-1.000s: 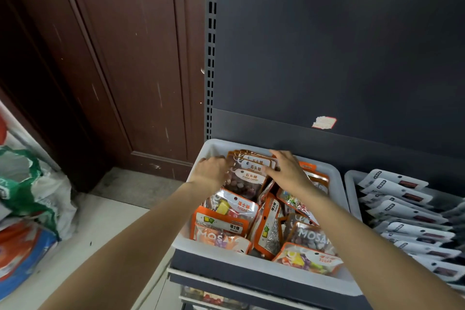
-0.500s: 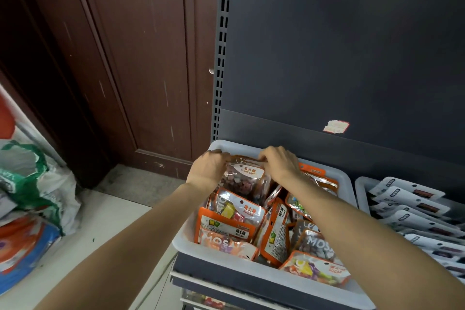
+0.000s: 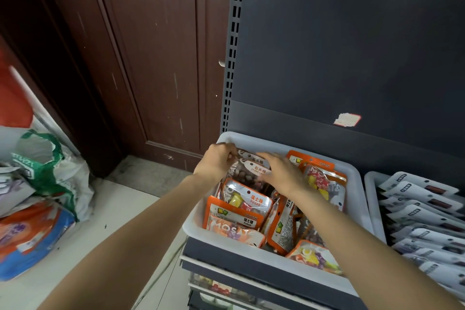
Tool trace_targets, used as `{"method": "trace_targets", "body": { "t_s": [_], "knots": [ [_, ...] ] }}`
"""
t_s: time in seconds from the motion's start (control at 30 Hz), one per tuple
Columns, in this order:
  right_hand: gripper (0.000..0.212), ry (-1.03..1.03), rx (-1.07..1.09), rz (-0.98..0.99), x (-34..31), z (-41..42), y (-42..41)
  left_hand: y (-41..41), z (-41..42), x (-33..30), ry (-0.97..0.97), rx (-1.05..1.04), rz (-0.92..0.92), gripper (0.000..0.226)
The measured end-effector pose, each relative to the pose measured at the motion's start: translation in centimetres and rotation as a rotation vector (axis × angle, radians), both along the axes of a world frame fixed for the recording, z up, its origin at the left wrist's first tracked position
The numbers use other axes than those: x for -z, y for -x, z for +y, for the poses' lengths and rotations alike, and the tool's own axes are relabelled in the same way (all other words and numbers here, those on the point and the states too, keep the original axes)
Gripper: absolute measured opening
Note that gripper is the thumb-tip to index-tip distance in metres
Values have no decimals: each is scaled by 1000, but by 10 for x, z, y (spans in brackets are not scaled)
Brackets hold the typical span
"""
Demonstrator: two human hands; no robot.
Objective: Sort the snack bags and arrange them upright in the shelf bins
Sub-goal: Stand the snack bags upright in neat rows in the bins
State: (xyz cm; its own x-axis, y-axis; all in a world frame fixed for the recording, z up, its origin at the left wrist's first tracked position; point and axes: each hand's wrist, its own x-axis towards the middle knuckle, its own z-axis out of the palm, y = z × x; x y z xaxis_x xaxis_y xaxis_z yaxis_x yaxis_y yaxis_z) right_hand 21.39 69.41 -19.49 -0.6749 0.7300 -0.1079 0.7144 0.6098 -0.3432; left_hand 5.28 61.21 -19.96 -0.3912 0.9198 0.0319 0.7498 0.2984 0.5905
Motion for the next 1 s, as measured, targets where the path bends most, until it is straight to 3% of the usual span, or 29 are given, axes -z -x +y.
{"method": "trace_targets", "body": {
  "t_s": [0.1, 0.2, 0.3, 0.4, 0.47, 0.7, 1.0],
  "knots": [
    [29, -174, 66, -32, 1, 1, 1, -8, -7, -2, -63, -2, -29, 32],
    [54, -94, 3, 42, -2, 1, -4, -15, -24, -1, -68, 48, 33, 41],
    [71, -83, -55, 63, -7, -8, -13, -22, -34, 3, 202, 216, 34, 41],
    [75, -41, -47, -17, -3, -14, -24, -28, -32, 10, 358, 319, 289, 47],
    [77, 14, -18, -63, -2, -14, -31, -31, -29, 13, 405, 337, 365, 52],
    [84, 23, -68, -272, 0, -15, -47, -41, -38, 25, 532, 283, 301, 70],
    [84, 12, -100, -298, -2, -22, -49, -44, -48, 7, 431, 222, 272, 68]
  ]
}}
